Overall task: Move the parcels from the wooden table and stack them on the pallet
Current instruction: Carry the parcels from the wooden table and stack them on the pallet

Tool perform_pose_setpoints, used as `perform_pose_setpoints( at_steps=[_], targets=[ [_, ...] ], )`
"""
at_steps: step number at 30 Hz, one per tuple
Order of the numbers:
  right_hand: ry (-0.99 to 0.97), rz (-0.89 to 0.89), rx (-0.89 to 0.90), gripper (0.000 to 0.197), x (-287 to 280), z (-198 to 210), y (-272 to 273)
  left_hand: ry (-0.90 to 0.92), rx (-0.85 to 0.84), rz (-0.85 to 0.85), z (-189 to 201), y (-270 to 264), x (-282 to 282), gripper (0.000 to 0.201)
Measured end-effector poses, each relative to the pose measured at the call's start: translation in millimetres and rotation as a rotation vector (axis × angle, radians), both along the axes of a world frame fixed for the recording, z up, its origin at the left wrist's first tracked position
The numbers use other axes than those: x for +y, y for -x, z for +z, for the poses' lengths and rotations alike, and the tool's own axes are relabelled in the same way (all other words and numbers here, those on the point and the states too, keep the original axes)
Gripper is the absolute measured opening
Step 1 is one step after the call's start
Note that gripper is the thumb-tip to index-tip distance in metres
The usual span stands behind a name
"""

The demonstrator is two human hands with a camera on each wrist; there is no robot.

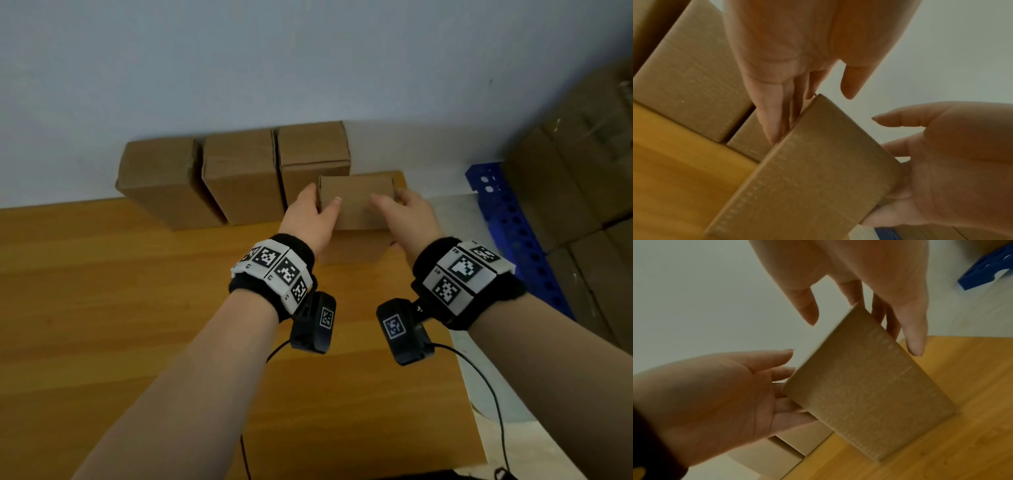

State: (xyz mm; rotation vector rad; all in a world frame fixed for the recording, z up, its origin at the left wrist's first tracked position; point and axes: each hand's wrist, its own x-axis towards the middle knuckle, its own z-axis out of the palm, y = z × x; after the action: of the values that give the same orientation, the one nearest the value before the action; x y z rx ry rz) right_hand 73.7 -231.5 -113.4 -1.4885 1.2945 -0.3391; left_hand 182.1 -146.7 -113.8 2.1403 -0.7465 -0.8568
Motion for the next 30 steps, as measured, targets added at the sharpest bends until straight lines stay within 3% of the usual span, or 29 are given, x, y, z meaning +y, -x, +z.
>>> perform_pose_setpoints(
  at_steps=[7,14,17,23,30],
  targets=[
    [-0.009,0.005,-0.061,0.048,-1,10,21,0.108,-0.015,0.035,12,28,7,0.063],
    [-0.016,0.018,-0.179,0.041,-13,29,86,0.245,-0.189,0.089,38,102,8,0.043],
    [-0.006,0.049,-0.249,0.046,-17,48,128,0.301,-0.274,0.167,54,149,9,0.036],
    [0.077,0.141,-0.426,0.03,-16,95,209,0.417,-0.376,0.36,95,238,11,0.025],
    [0.141,0.156,-0.6,0.027,-2,149,268,0.509,-0.474,0.409,152,297,25,0.015]
  ],
)
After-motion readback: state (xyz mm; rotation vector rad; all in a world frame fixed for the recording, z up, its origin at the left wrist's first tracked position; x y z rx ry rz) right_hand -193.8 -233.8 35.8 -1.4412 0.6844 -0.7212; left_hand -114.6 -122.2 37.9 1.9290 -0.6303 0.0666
